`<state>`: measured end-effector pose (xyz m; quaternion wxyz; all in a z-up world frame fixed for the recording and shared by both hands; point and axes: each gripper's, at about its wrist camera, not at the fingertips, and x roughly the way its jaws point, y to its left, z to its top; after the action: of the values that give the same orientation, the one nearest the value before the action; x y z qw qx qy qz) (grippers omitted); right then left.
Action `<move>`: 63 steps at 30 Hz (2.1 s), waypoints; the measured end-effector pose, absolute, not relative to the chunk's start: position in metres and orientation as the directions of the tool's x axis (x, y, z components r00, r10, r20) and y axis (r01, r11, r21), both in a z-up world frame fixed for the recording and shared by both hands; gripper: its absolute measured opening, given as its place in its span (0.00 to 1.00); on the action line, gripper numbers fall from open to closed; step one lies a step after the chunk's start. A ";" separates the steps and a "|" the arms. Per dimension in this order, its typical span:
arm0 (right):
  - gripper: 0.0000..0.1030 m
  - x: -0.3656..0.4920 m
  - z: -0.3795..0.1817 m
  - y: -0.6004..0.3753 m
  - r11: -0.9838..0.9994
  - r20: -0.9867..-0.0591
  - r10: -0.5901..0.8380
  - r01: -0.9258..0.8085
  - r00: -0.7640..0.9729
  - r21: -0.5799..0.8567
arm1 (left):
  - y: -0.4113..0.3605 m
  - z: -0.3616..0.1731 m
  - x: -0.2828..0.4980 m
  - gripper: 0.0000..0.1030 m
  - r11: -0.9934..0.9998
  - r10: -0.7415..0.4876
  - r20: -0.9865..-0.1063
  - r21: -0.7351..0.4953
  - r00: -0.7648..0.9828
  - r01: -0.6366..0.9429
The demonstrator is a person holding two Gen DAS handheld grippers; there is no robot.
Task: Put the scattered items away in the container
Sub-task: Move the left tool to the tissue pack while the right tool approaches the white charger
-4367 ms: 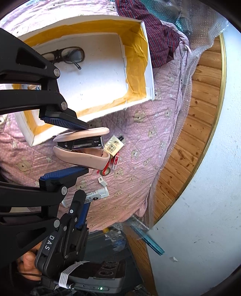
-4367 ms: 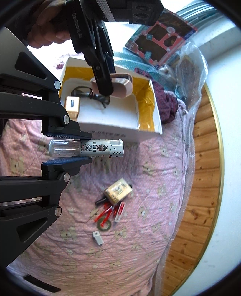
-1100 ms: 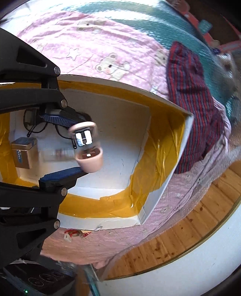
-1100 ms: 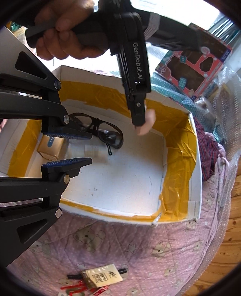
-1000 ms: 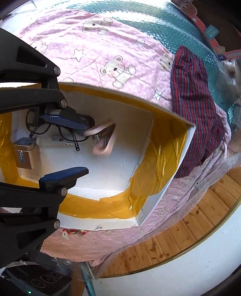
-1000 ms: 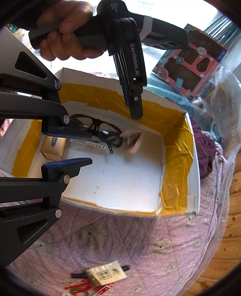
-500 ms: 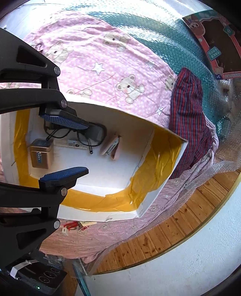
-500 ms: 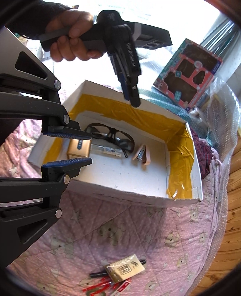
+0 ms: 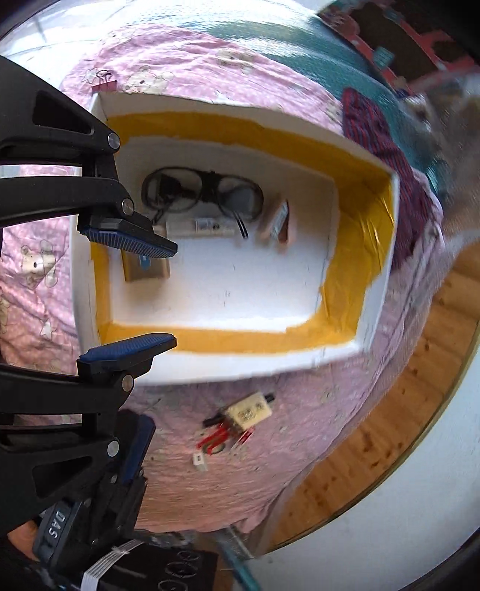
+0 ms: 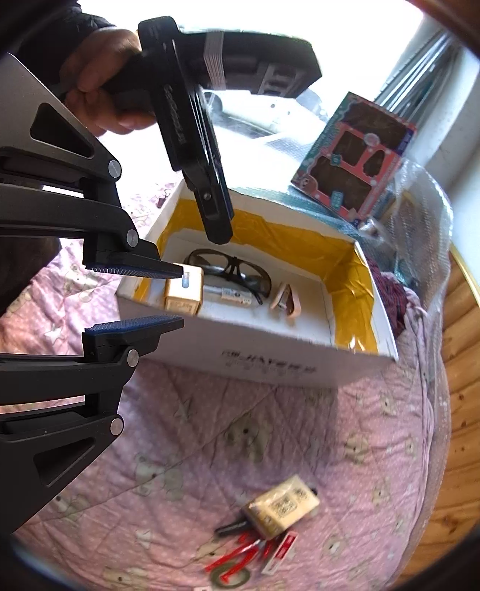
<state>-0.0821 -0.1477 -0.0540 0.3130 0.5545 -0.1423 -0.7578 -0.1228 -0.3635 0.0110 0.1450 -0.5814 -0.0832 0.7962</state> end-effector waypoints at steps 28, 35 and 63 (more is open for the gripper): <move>0.23 -0.075 -0.095 0.004 -0.804 -0.771 -0.567 -0.012 -0.290 0.595 | -0.206 0.006 -0.126 0.44 -0.860 0.403 -0.907 -0.331 -0.119 -0.389; 0.23 -0.085 -0.108 0.039 -0.800 -0.788 -0.531 -0.123 -0.312 0.588 | -0.184 -0.007 -0.145 0.48 -0.855 0.411 -0.908 -0.353 -0.082 -0.379; 0.36 -0.155 -0.152 0.142 -0.674 -0.831 -0.428 -0.487 -0.355 0.555 | -0.121 -0.083 -0.251 0.60 -0.888 0.422 -0.906 -0.418 0.025 -0.192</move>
<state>-0.1549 0.1424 -0.1518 -0.0204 0.5677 -0.4031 -0.7175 -0.2514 -0.1207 -0.0835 0.2214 -0.6807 -0.0844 0.6932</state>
